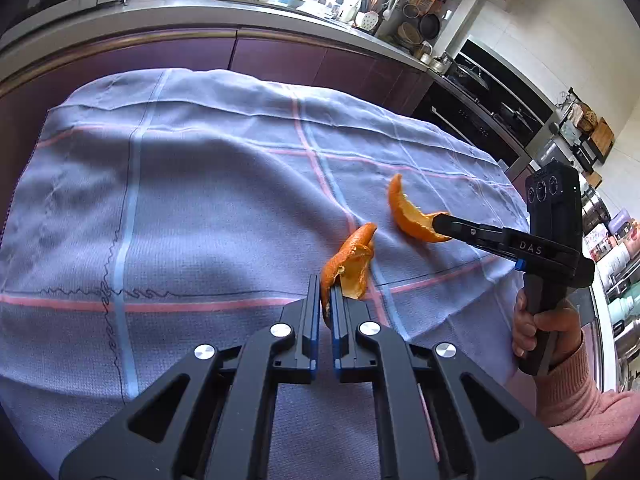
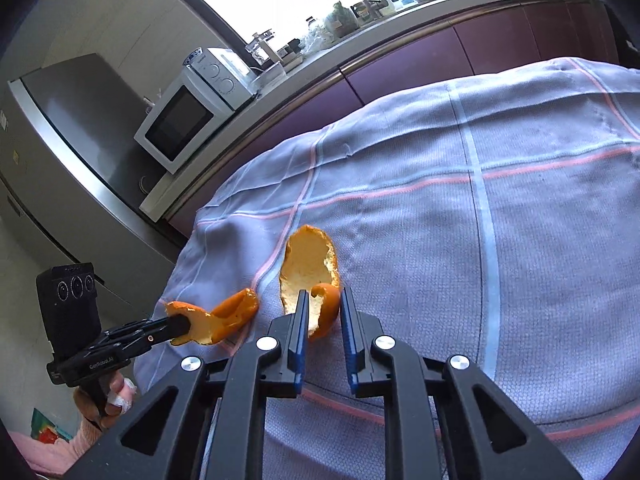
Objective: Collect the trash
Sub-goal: 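Lift both orange peels and carry them to the teal bin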
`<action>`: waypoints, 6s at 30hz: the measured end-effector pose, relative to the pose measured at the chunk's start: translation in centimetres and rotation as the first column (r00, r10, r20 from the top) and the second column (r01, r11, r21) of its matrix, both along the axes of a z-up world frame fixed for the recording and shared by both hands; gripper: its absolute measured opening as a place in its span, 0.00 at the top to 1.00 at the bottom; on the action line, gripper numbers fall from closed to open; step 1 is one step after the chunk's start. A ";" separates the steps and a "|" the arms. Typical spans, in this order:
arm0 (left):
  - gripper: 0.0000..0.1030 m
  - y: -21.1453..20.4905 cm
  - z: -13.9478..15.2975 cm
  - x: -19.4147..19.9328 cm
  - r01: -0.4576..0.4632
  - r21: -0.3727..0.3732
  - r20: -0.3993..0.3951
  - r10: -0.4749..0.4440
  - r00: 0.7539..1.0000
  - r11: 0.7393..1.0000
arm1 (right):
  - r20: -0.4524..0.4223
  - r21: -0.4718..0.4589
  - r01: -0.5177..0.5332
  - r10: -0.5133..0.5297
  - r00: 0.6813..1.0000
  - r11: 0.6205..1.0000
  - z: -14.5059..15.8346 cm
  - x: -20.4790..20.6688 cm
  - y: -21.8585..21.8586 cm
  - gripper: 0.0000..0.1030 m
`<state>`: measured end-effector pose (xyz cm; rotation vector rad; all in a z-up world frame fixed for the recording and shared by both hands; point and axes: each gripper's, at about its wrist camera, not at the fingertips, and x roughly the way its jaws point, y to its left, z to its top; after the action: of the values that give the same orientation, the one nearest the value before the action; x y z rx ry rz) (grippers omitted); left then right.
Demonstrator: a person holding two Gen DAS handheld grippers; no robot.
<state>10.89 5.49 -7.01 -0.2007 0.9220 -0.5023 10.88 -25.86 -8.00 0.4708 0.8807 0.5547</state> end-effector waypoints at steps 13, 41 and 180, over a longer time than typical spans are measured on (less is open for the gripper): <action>0.84 0.5 -1.5 0.2 -0.024 -0.021 -0.037 0.023 0.999 0.999 | 0.005 -0.037 -0.007 0.007 1.000 0.999 0.0 0.2 1.2 0.89; 0.95 4.9 2.2 -3.6 -0.116 -0.036 0.082 0.119 0.990 0.993 | 0.087 0.044 -0.123 0.119 0.989 0.991 2.6 -1.8 6.3 0.89; 0.95 24.5 7.2 -13.9 -0.553 -0.033 0.183 0.549 0.816 0.833 | 0.129 0.007 -0.530 0.525 0.841 0.848 6.7 -1.3 30.4 0.89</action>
<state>-3.00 29.98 0.18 -0.3821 0.6420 0.0340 9.59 4.55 -1.27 0.2201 0.8809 1.1027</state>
